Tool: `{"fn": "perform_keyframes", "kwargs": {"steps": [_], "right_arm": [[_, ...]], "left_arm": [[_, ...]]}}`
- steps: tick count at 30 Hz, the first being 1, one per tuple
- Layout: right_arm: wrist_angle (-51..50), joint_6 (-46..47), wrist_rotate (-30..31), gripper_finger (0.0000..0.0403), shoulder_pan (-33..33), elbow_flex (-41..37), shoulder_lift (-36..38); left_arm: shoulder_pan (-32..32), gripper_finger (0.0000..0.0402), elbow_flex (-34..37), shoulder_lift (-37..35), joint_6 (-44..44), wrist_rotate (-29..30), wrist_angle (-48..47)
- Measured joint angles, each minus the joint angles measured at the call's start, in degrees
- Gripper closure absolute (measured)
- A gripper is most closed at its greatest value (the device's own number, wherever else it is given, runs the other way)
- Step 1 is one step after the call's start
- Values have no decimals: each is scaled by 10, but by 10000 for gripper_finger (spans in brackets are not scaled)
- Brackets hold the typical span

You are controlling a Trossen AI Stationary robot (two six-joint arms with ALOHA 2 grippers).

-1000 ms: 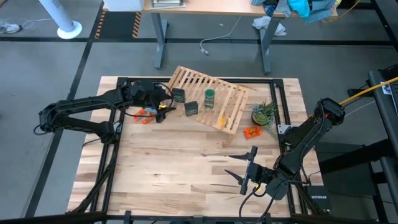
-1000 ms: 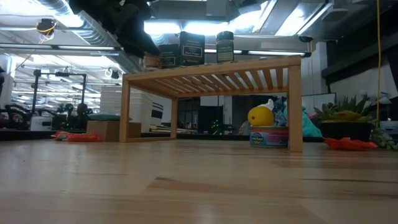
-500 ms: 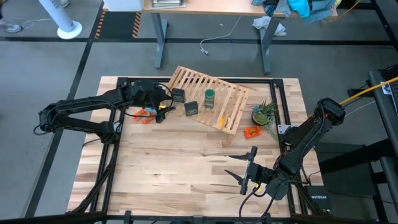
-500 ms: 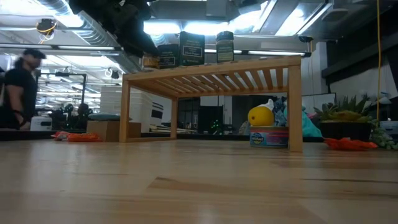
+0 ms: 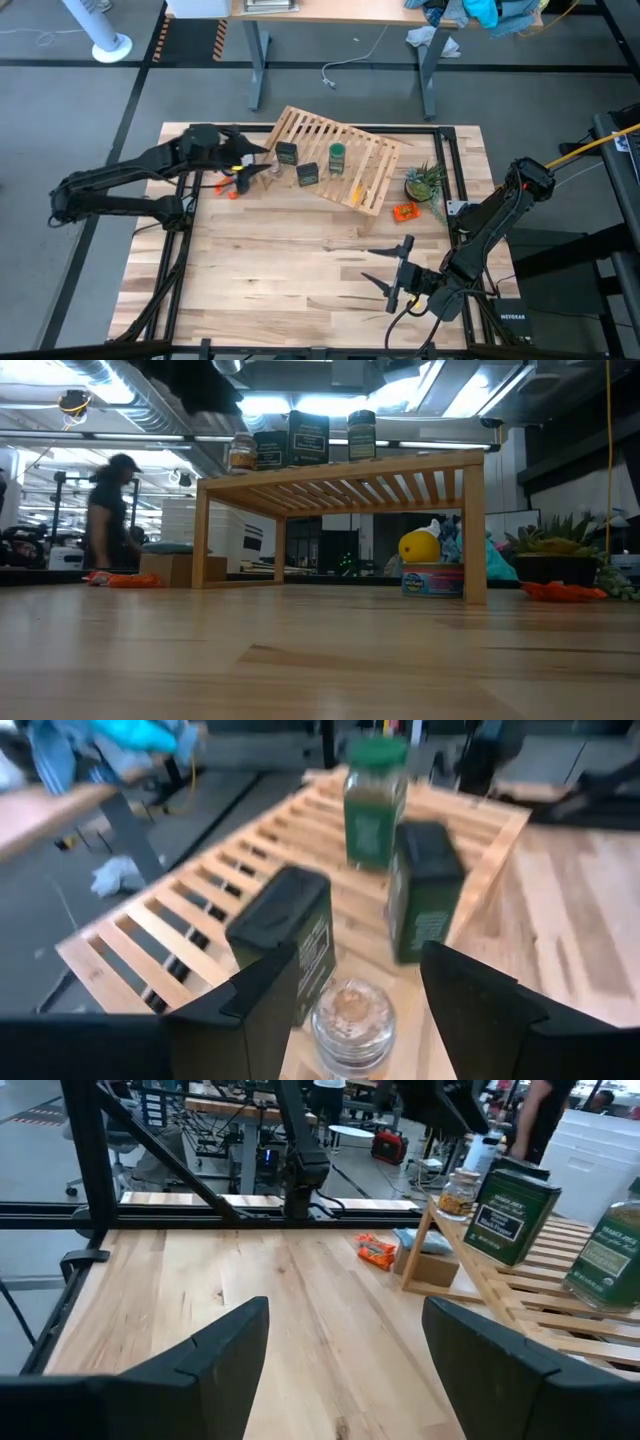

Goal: Shelf spices
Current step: Return to Home Position

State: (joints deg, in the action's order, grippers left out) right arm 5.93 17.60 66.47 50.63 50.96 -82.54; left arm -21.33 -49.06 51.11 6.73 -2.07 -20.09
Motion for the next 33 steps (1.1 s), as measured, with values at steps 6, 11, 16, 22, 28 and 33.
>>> {"fn": "perform_keyframes", "kwargs": {"steps": [6, 11, 16, 22, 28, 33], "right_arm": [[0, -77, 6, 133, 19, 0, 15], [0, -88, 78, 133, 68, 0, 52], [-15, -90, 106, 133, 110, 0, 69], [-75, -68, 78, 133, 106, 0, 68], [-108, -32, 98, 133, 105, 0, 80], [-107, -30, 96, 133, 105, 0, 92]], "left_arm": [[10, 200, 0, -89, -18, 0, -13], [17, 200, 0, -176, -41, 0, -106], [31, 200, 7, -251, -98, -3, -240], [60, 200, 106, -355, -119, -63, -206], [83, 199, 235, -462, -171, -100, -63], [104, 199, 333, -509, -187, -101, -1]]}}
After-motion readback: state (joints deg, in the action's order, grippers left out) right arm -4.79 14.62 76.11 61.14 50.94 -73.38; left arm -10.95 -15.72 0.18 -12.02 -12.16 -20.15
